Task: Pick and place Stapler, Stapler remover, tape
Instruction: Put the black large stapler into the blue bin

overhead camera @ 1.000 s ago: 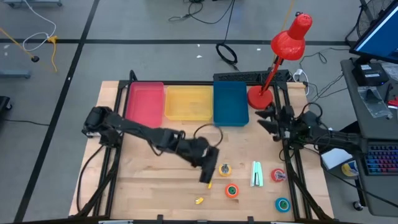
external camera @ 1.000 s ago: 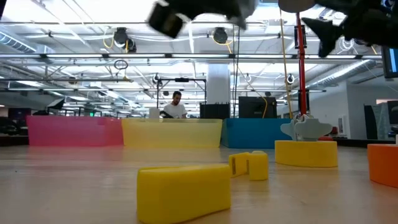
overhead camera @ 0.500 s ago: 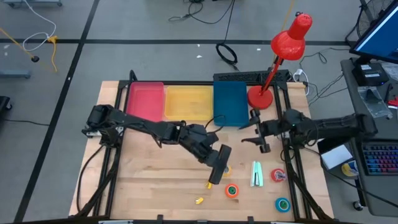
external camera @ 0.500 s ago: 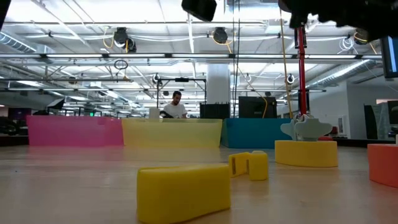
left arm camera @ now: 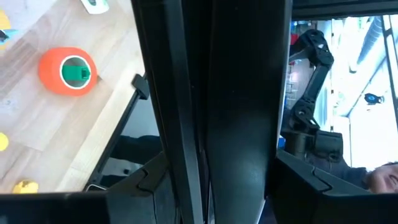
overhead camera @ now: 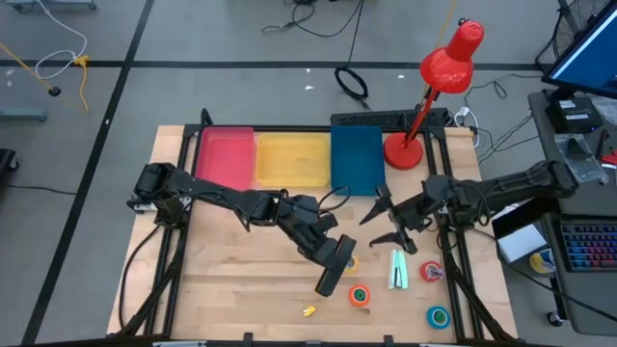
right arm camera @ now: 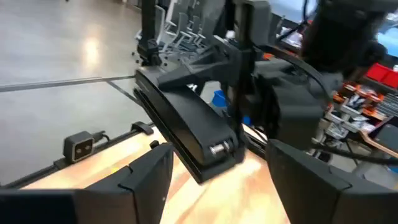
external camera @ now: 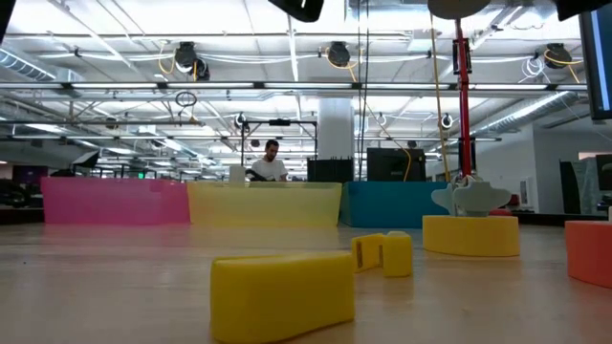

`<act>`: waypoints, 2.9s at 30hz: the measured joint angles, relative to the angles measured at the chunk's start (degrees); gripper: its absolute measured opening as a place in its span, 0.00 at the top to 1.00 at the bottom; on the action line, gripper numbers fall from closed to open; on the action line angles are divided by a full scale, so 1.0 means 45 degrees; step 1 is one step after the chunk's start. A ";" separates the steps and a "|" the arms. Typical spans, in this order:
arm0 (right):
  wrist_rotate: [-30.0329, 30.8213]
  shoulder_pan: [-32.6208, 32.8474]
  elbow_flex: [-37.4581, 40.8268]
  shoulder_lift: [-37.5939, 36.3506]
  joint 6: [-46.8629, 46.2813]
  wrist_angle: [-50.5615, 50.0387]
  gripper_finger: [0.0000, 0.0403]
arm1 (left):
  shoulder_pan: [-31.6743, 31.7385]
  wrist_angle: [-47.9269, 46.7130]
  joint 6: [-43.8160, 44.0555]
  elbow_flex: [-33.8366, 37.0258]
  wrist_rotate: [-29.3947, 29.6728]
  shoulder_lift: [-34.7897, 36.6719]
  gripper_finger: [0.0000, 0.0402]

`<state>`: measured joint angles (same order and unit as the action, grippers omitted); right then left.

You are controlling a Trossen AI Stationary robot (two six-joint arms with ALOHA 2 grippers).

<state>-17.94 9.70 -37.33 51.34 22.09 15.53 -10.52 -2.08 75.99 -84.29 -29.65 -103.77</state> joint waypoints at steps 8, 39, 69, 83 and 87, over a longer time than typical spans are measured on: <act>0.1120 0.0825 -0.0367 0.1382 0.0865 0.0107 0.29 | 0.0000 0.0042 0.0145 0.0000 -0.0030 0.0000 0.52; 0.5798 0.2211 -0.2759 0.4651 0.4621 -0.1614 0.30 | 0.0337 -0.2192 0.0151 0.0000 0.0023 0.0000 0.52; 0.5830 0.2054 -0.3463 0.5273 0.4253 -0.3240 0.64 | 0.0491 -0.2887 0.0680 0.0010 0.0571 0.0000 0.50; 0.6057 0.2035 -0.3452 0.5273 0.3772 -0.3564 0.66 | 0.0556 -0.3238 0.0471 0.0010 0.1412 0.0015 0.40; 0.6298 0.2015 -0.3454 0.5273 0.3374 -0.3763 0.66 | 0.0578 -0.3504 0.0362 0.0005 0.2013 0.0024 0.31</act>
<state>10.41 18.76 -52.87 75.07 37.28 -1.41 -7.92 -17.85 77.61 -84.27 -20.59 -103.66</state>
